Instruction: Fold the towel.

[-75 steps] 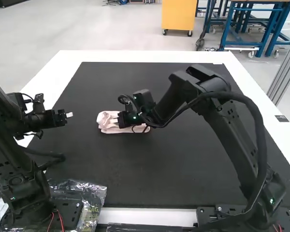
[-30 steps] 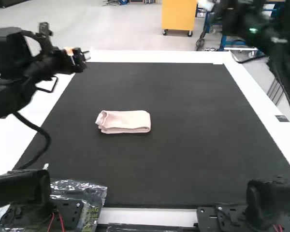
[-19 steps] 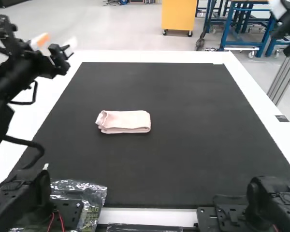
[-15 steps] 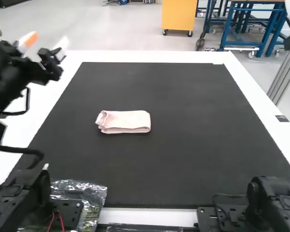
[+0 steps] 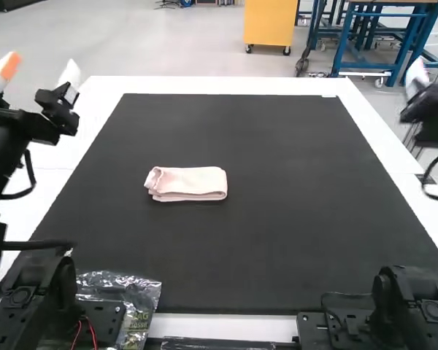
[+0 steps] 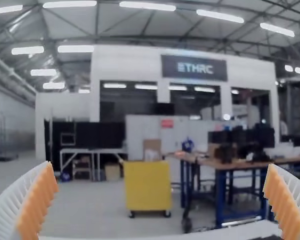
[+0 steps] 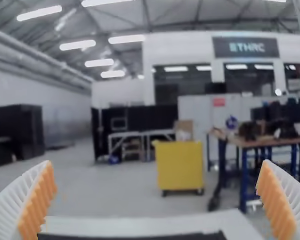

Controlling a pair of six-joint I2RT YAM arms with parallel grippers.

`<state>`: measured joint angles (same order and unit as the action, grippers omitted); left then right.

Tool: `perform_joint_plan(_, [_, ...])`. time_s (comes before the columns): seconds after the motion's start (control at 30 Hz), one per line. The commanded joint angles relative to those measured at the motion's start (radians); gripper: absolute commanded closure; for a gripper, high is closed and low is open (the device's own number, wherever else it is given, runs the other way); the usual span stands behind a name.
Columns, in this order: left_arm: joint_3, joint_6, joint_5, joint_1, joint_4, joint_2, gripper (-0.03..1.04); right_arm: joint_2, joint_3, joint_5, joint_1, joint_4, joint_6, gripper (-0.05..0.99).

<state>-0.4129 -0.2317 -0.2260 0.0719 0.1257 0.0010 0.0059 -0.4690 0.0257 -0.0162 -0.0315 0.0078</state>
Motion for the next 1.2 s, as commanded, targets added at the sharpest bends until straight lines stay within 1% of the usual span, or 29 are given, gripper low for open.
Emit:
perform_joint_plan(0.0, [0.092,0.025,0.083,0.002,0.042,-0.001,0.04,-0.006,0.121,-0.089,-0.002,-0.044,-0.052,0.02])
perform_joint_plan(0.03, [0.123,0.046,0.091,0.002,0.052,-0.001,0.04,-0.006,0.168,-0.087,-0.002,-0.067,-0.077,0.02])
perform_joint_plan(0.07, [0.152,0.083,0.093,0.002,0.052,-0.001,0.04,-0.006,0.217,-0.086,-0.002,-0.11,-0.115,0.02])
perform_joint_plan(0.1, [0.191,0.106,0.091,0.002,0.057,-0.001,0.04,-0.006,0.26,-0.079,-0.002,-0.162,-0.158,0.02])
perform_joint_plan(0.13, [0.23,0.12,0.082,0.0,0.084,-0.002,0.04,-0.006,0.297,-0.072,-0.002,-0.196,-0.181,0.02])
perform_joint_plan(0.17, [0.267,0.126,0.063,0.0,0.13,-0.001,0.04,-0.006,0.334,-0.064,-0.002,-0.222,-0.206,0.02])
perform_joint_plan(0.2, [0.296,0.126,0.036,0.002,0.161,-0.001,0.04,-0.006,0.369,-0.064,-0.002,-0.257,-0.236,0.02])
perform_joint_plan(0.23, [0.321,0.131,0.031,0.003,0.2,-0.001,0.04,-0.006,0.403,-0.073,-0.002,-0.3,-0.236,0.02])
perform_joint_plan(0.27, [0.345,0.144,0.03,0.002,0.219,-0.001,0.04,-0.006,0.435,-0.084,-0.002,-0.341,-0.236,0.02])
perform_joint_plan(0.3, [0.368,0.15,0.033,0.003,0.23,-0.001,0.04,-0.006,0.466,-0.095,-0.002,-0.358,-0.238,0.02])
perform_joint_plan(0.33, [0.39,0.143,0.047,0.003,0.238,-0.001,0.04,-0.006,0.472,-0.113,-0.004,-0.323,-0.243,0.02])
perform_joint_plan(0.37, [0.411,0.131,0.062,0.003,0.244,-0.002,0.04,-0.006,0.467,-0.133,-0.004,-0.252,-0.243,0.02])
perform_joint_plan(0.4, [0.419,0.124,0.07,0.005,0.195,-0.001,0.04,-0.006,0.469,-0.133,-0.005,-0.214,-0.235,0.02])
perform_joint_plan(0.47, [0.413,0.123,0.079,0.006,0.063,-0.002,0.04,-0.006,0.469,-0.133,-0.005,-0.139,-0.223,0.02])
perform_joint_plan(0.5, [0.413,0.123,0.083,0.006,-0.001,-0.001,0.04,-0.006,0.469,-0.133,-0.005,-0.091,-0.226,0.02])
perform_joint_plan(0.53, [0.413,0.123,0.083,0.006,-0.057,-0.001,0.04,-0.006,0.469,-0.132,-0.007,-0.018,-0.235,0.02])
perform_joint_plan(0.57, [0.413,0.121,0.083,0.006,-0.089,-0.002,0.04,-0.006,0.469,-0.127,-0.007,0.016,-0.25,0.02])
perform_joint_plan(0.6, [0.413,0.123,0.083,0.008,-0.097,-0.001,0.04,-0.006,0.469,-0.124,-0.004,0.008,-0.252,0.02])
perform_joint_plan(0.67, [0.414,0.144,0.085,0.008,-0.126,-0.001,0.04,-0.006,0.469,-0.121,-0.005,0.007,-0.258,0.02])
perform_joint_plan(0.7, [0.414,0.155,0.085,0.008,-0.129,-0.001,0.04,-0.006,0.469,-0.113,-0.004,0.008,-0.258,0.02])
perform_joint_plan(0.73, [0.414,0.155,0.085,0.008,-0.129,-0.001,0.04,-0.006,0.469,-0.098,-0.004,0.012,-0.258,0.02])
perform_joint_plan(0.8, [0.413,0.155,0.085,0.008,-0.127,-0.001,0.04,-0.006,0.469,-0.049,-0.002,0.022,-0.258,0.02])
perform_joint_plan(0.87, [0.414,0.157,0.085,0.008,-0.127,-0.001,0.04,-0.006,0.469,0.028,-0.002,0.045,-0.258,0.02])
perform_joint_plan(0.9, [0.414,0.157,0.085,0.008,-0.127,-0.001,0.04,-0.006,0.469,0.056,-0.001,0.051,-0.261,0.02])
perform_joint_plan(0.93, [0.414,0.157,0.085,0.008,-0.127,-0.001,0.04,-0.006,0.469,0.068,-0.001,0.053,-0.261,0.02])
perform_joint_plan(1.17, [0.414,0.157,0.085,0.008,-0.127,-0.001,0.04,-0.006,0.469,0.075,-0.001,0.054,-0.262,0.02])
